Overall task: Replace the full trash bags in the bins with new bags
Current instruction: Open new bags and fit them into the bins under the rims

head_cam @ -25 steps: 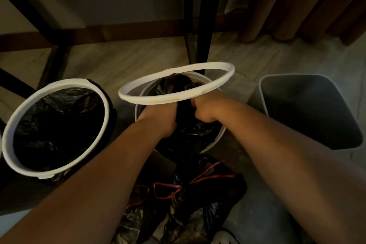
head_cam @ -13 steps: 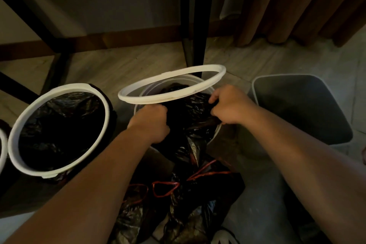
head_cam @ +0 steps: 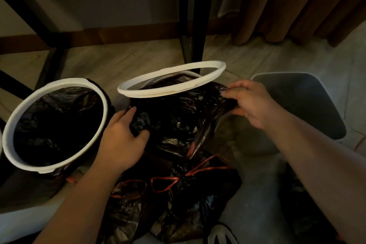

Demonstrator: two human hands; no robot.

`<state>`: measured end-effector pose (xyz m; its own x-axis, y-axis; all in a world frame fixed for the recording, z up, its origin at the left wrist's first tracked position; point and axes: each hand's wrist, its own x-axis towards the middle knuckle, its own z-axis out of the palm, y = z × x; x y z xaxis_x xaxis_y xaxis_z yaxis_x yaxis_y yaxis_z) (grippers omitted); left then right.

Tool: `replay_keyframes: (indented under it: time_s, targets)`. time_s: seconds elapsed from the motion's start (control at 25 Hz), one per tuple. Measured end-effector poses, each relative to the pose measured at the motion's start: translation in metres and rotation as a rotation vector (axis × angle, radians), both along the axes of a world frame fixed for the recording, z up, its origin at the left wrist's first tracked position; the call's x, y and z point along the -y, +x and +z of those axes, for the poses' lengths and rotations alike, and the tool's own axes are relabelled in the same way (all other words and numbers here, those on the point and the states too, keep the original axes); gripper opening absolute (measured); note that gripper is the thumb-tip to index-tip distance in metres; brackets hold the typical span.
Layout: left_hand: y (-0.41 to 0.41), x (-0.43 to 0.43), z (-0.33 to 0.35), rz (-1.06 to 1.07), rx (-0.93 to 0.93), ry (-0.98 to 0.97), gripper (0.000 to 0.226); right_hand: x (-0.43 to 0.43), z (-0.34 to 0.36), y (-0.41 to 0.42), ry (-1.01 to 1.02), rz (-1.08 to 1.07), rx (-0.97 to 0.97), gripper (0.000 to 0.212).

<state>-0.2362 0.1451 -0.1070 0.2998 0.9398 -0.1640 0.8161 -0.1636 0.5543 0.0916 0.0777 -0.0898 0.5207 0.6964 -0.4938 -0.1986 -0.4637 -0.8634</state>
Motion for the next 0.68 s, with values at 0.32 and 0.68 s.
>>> replay_keyframes:
  time_s: [0.32, 0.68]
  targets:
    - [-0.01, 0.026, -0.009, 0.248, 0.31, -0.179, 0.033, 0.023, -0.001, 0.004, -0.177, 0.47, -0.042, 0.033]
    - [-0.007, 0.037, -0.022, 0.361, 0.341, -0.127, 0.045, 0.042, -0.039, 0.004, -0.103, 0.167, -0.099, 0.039]
